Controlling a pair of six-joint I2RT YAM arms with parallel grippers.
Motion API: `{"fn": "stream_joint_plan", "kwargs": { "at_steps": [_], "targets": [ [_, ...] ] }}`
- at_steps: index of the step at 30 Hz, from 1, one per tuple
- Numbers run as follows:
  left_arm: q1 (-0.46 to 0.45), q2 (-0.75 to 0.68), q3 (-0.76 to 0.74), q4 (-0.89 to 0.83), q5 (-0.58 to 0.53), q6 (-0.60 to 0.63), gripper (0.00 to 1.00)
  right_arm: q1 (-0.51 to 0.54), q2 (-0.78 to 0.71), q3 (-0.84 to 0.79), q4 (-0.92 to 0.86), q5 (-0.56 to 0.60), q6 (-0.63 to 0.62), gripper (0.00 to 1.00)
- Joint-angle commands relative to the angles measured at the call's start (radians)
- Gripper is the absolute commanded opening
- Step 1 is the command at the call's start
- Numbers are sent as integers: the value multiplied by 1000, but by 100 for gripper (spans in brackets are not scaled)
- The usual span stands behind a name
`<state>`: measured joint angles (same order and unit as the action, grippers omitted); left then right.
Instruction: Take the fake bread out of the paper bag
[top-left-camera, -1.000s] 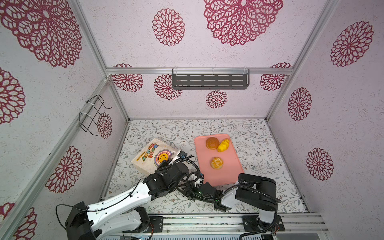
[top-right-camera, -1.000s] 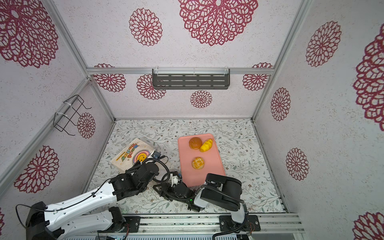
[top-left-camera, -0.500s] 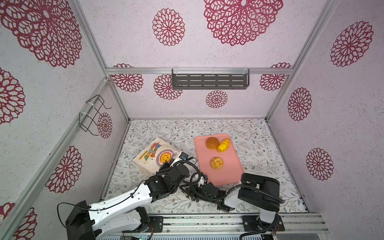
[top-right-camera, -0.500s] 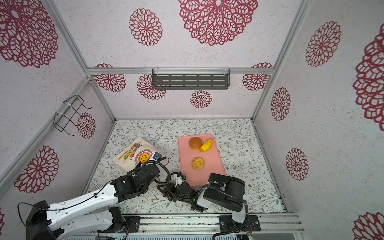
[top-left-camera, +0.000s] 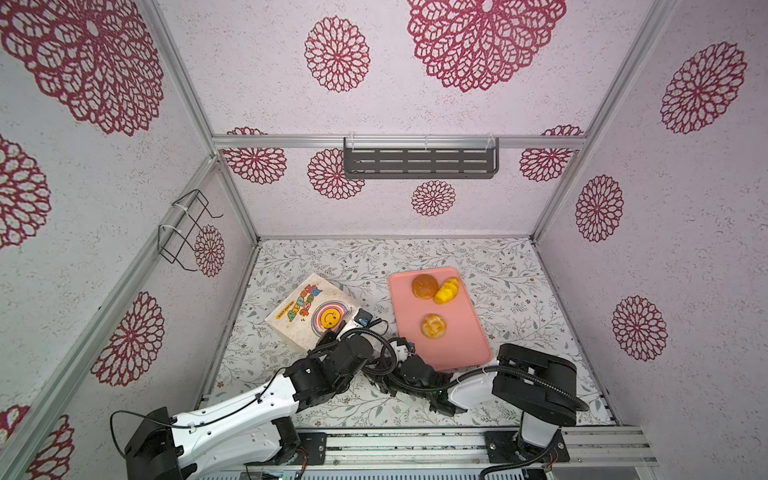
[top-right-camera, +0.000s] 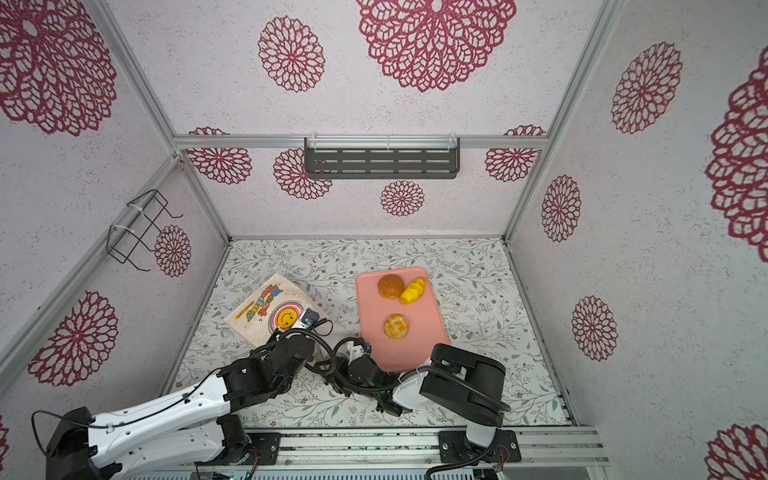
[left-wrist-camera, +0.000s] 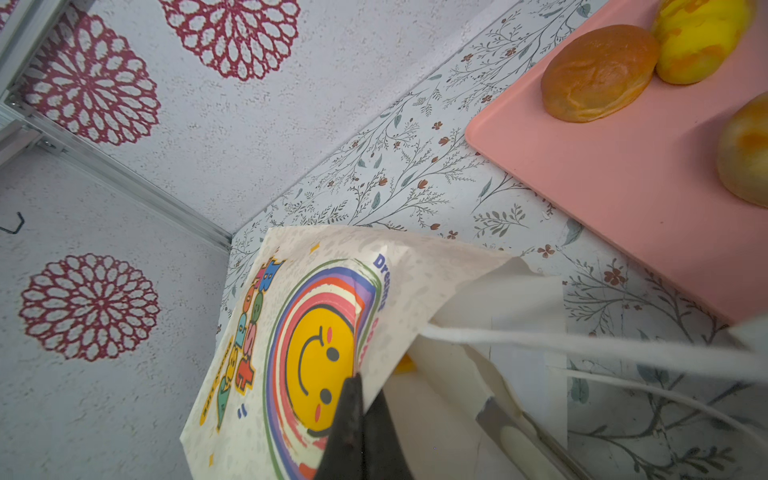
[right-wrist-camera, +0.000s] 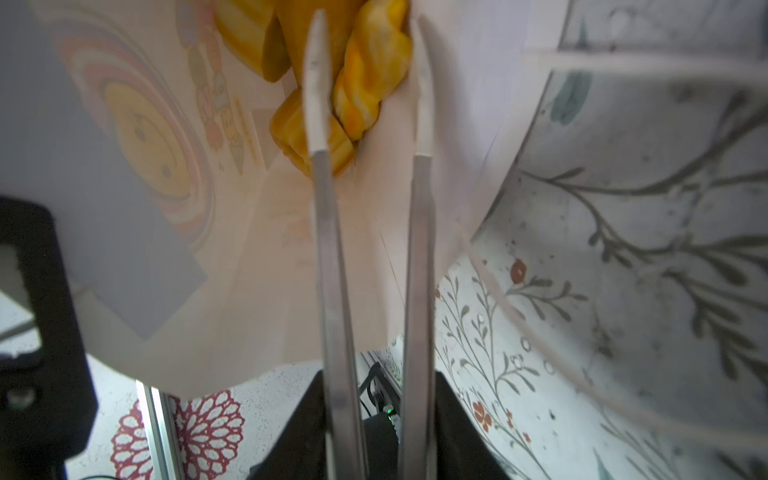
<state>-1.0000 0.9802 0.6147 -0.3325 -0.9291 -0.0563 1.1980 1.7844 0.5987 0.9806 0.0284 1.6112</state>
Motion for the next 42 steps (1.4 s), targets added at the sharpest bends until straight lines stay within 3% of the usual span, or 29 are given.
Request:
{"fn": "stream_joint_plan", "kwargs": {
  "at_steps": [1,4,6,14,22,31,42],
  "targets": [
    [-14,-28,-17,58,6,-15,0,-33,13,50,-22,-10,-43,22],
    [-16,-34,-34,80,12,-22,0,-39,13,70,-42,-22,-69,5],
    [-16,-33,-41,96,12,-32,0,-38,-5,83,-82,-26,-95,0],
    [-15,25,-31,160,-41,-121,0,2,-136,116,-298,8,-214,0],
    [-20,131,18,167,-97,-179,0,111,-268,30,-415,119,-223,0],
    [-19,121,19,156,-117,-204,0,200,-604,-71,-719,294,-304,0],
    [31,98,36,35,-154,-369,0,233,-975,-74,-1123,320,-389,0]
  ]
}}
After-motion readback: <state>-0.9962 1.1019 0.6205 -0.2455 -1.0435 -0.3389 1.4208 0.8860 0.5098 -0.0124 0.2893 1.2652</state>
